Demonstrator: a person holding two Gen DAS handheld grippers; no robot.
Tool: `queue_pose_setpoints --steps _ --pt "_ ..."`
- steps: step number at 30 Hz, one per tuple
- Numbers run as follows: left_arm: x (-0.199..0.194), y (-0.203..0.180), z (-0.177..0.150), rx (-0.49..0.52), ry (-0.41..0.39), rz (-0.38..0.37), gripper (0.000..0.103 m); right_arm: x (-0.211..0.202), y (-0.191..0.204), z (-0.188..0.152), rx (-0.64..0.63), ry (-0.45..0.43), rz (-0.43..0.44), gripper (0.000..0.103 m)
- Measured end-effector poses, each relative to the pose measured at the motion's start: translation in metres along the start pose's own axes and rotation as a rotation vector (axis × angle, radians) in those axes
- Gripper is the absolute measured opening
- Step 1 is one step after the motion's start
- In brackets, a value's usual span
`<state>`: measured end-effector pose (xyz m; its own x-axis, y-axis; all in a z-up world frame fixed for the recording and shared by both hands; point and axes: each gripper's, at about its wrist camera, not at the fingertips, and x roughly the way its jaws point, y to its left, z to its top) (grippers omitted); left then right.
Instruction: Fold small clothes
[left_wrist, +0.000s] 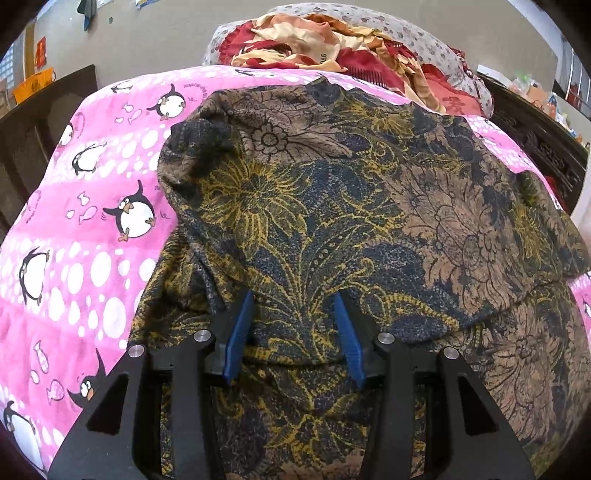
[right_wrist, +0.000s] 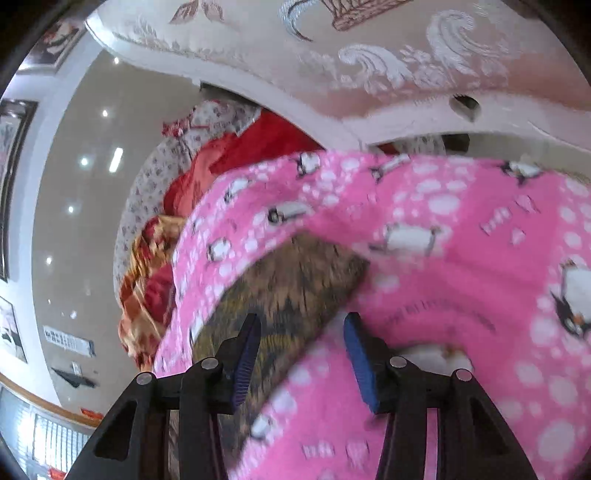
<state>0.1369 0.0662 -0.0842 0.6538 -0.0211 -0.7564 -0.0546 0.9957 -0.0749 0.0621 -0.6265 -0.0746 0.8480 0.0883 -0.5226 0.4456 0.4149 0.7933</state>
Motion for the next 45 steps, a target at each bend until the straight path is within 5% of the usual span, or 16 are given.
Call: queue_pose_setpoints --steps 4,5,8,12,15,20,25,29,33,39,43,45 --pt "0.001 0.0 0.001 0.0 0.0 0.002 0.045 0.01 0.004 0.008 -0.001 -0.026 -0.011 0.042" --pt "0.001 0.001 0.001 -0.001 0.0 0.0 0.045 0.011 0.006 0.008 -0.009 -0.031 -0.018 0.021" --pt "0.0 0.001 0.001 -0.003 0.0 -0.002 0.045 0.006 0.027 0.007 -0.095 -0.052 -0.065 0.005" --pt "0.0 0.002 0.001 -0.013 -0.002 -0.013 0.045 -0.015 0.095 0.005 -0.251 -0.104 -0.018 0.004" --pt "0.0 0.004 0.002 -0.023 -0.004 -0.026 0.045 -0.042 0.182 -0.014 -0.448 -0.142 0.087 0.004" --pt "-0.001 0.007 0.001 -0.041 -0.006 -0.048 0.045 -0.064 0.315 -0.102 -0.693 -0.073 0.408 0.004" --pt "-0.001 0.012 0.001 -0.066 -0.01 -0.077 0.045 -0.009 0.382 -0.238 -0.902 0.164 0.555 0.004" --pt "-0.002 0.014 0.0 -0.083 -0.013 -0.097 0.045 0.062 0.375 -0.336 -0.986 0.366 0.509 0.004" --pt "-0.003 0.017 0.0 -0.096 -0.014 -0.111 0.045 0.127 0.328 -0.426 -1.086 0.552 0.341 0.004" --pt "-0.003 0.018 0.0 -0.101 -0.013 -0.122 0.048 0.142 0.283 -0.463 -1.166 0.592 0.207 0.006" --pt "-0.007 0.009 0.003 -0.055 0.003 -0.134 0.06 0.11 0.278 -0.458 -1.203 0.562 0.169 0.052" --pt "-0.015 0.003 0.005 -0.036 0.01 -0.172 0.06 0.092 0.273 -0.453 -1.256 0.531 0.136 0.064"
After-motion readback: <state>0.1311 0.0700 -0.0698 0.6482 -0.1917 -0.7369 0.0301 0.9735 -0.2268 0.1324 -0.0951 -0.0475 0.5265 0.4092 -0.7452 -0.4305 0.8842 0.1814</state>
